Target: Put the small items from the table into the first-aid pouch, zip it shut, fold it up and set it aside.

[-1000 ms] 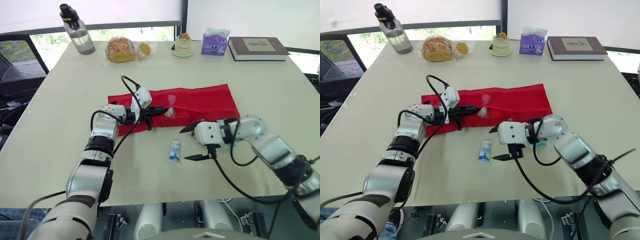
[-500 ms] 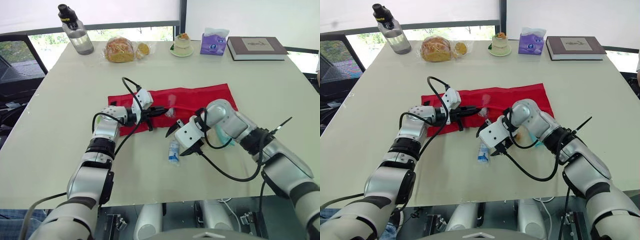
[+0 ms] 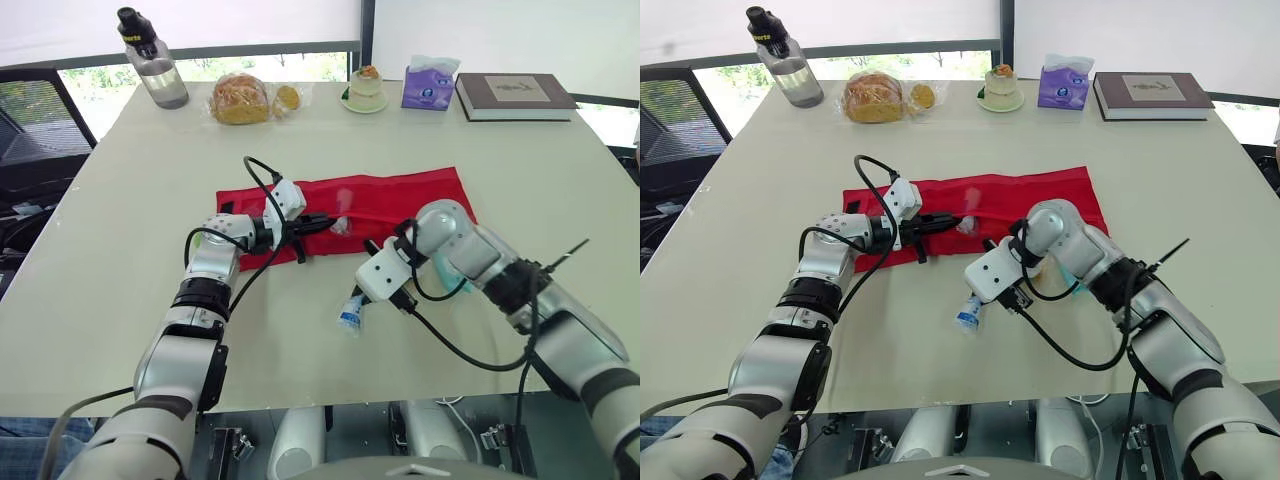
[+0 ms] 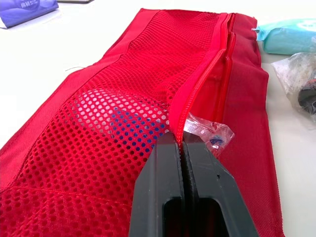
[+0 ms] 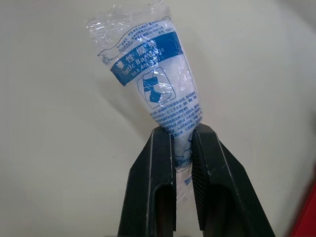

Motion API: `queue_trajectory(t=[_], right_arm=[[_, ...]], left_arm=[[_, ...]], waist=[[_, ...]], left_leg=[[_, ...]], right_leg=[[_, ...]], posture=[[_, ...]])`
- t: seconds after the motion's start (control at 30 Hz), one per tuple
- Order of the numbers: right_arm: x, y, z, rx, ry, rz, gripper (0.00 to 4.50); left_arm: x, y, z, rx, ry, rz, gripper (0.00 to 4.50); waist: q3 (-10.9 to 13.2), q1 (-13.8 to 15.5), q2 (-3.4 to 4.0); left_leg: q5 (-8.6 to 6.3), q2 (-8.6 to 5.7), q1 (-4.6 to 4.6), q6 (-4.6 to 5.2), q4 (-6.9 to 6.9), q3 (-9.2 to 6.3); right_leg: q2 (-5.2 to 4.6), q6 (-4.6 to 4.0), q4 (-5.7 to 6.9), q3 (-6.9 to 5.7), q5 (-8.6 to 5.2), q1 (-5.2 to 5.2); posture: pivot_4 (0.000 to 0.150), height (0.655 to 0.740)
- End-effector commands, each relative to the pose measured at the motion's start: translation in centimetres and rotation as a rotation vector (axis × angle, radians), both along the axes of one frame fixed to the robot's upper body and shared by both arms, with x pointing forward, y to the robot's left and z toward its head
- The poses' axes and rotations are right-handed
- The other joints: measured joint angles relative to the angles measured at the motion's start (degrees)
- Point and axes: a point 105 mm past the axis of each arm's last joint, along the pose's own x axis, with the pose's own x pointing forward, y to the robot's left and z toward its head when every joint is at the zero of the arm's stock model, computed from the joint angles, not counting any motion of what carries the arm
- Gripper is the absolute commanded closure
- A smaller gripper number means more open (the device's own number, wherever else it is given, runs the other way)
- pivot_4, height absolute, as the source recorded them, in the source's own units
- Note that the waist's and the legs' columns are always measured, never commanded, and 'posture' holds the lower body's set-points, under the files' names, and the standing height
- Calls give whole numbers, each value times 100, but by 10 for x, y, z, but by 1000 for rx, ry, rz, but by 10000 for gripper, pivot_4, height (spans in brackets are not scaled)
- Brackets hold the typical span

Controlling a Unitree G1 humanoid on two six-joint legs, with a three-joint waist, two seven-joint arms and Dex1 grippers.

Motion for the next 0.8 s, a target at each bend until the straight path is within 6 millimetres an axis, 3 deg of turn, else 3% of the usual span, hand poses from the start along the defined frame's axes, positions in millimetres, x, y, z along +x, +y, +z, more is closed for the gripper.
queue_trajectory(t=[0.03, 0.23, 0.27, 0.4, 0.5, 0.6, 0.77, 0.8], right_arm=[[5, -9, 38, 130, -17, -148, 44681], [26, -85, 64, 301, -57, -632, 44681], [31, -106, 65, 336, -42, -750, 44681], [36, -186, 56, 344, -41, -1142, 44681], [32, -229, 42, 314, -25, -1423, 44681], [19, -244, 23, 310, 79, -1606, 44681], [-1, -245, 2, 358, 220, -1714, 44681], [-3, -251, 0, 370, 221, -1740, 37647]], left_arm=[[2, -2, 12, -15, -53, -6, 45000], [1, -7, 11, -22, -48, -18, 45000], [1, -8, 10, -23, -46, -21, 45000], [1, -10, 9, -26, -43, -25, 45000], [0, -10, 8, -26, -38, -31, 45000], [-1, -12, 7, -18, -35, -43, 45000], [2, -14, 12, -34, -44, -35, 45000], [2, -13, 12, -33, -43, -33, 45000]], waist=[[0, -1, 0], [0, 53, -1], [0, 47, -1], [0, 48, -1], [0, 39, -1], [-1, 5, 0], [-1, 4, 0], [-1, 5, 0]], left_leg=[[0, 0, 1, 0, 1, 1], [0, -3, -3, 0, 1, -1], [0, -4, -3, 0, 1, 2], [0, -4, -1, 0, 1, 3], [0, -4, 0, 0, 1, 6], [0, -3, 1, 0, 0, 5], [-1, -3, 1, 0, -3, 6], [-1, -4, 0, 1, -3, 6]], right_leg=[[0, 0, 1, 1, 0, 0], [-5, 0, -5, -4, 0, 2], [-6, 0, -6, -2, 0, 2], [-7, 0, -3, 1, 0, 2], [-6, 0, -4, 4, 0, 3], [-6, 0, -2, 6, 0, 3], [-5, 1, -4, 7, -1, 2], [-5, 1, -5, 8, -1, 2]], posture=[[1500, 7332], [1500, 7332], [1500, 7332], [1500, 7332], [1500, 7332], [1500, 7332], [1500, 7332], [1500, 7332]])
